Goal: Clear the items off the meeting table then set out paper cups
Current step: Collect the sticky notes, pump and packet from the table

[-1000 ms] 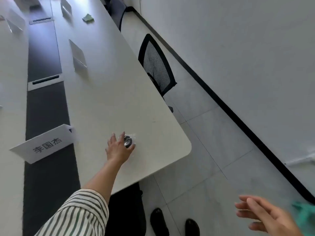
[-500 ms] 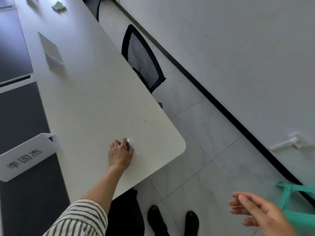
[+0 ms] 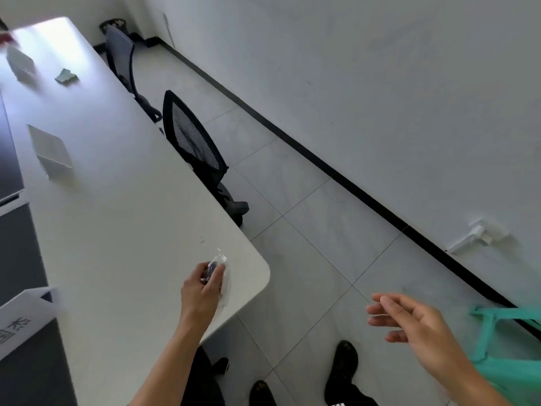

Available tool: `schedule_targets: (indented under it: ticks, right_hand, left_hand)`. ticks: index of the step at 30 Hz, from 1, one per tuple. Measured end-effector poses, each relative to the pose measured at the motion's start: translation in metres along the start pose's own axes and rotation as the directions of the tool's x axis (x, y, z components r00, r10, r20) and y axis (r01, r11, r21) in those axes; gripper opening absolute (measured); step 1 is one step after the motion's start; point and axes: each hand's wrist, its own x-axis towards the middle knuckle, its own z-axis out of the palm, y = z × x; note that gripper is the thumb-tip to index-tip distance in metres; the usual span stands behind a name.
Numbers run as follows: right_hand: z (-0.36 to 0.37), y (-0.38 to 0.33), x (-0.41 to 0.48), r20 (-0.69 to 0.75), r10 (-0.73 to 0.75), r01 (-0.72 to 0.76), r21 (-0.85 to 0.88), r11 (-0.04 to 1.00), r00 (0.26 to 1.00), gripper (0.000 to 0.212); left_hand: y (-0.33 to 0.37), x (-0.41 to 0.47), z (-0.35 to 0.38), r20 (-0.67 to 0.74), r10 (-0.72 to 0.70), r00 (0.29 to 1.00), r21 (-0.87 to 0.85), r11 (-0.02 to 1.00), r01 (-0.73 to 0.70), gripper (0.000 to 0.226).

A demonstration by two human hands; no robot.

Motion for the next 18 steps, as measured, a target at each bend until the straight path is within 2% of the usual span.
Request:
schedule_targets:
  ticks: [6,9,14,18]
  right_hand:
    - [-0.078,-0.01,0.071,0.026,-0.007,0.007,0.003,1.0,1.0,0.019]
    - [-0.104,-0.026,0.111,0.029,-0.023,0.023,-0.012,1.0,0.999,0.019]
    - [-0.112,-0.062,0.176,0.085,-0.05,0.052,-0.018,0.998,0.995,0.02]
    - [-0.099,-0.089,0.236,0.127,-0.04,0.044,-0.032,0.999,0.991,0.02]
  left_hand:
    - [0.057,-0.015,0.068,-0.092,-0.03,0.995,-0.176,0.984,0.014,0.011]
    - [0.086,-0.012,0.102,-0.09,-0.019,0.996,-0.214,0.977,0.0,0.01]
    - [0.121,0.013,0.131,-0.088,0.03,0.996,-0.198,0.979,-0.047,0.014]
    - [0.132,0.062,0.144,-0.115,0.006,0.993,-0.194,0.981,-0.028,0.018]
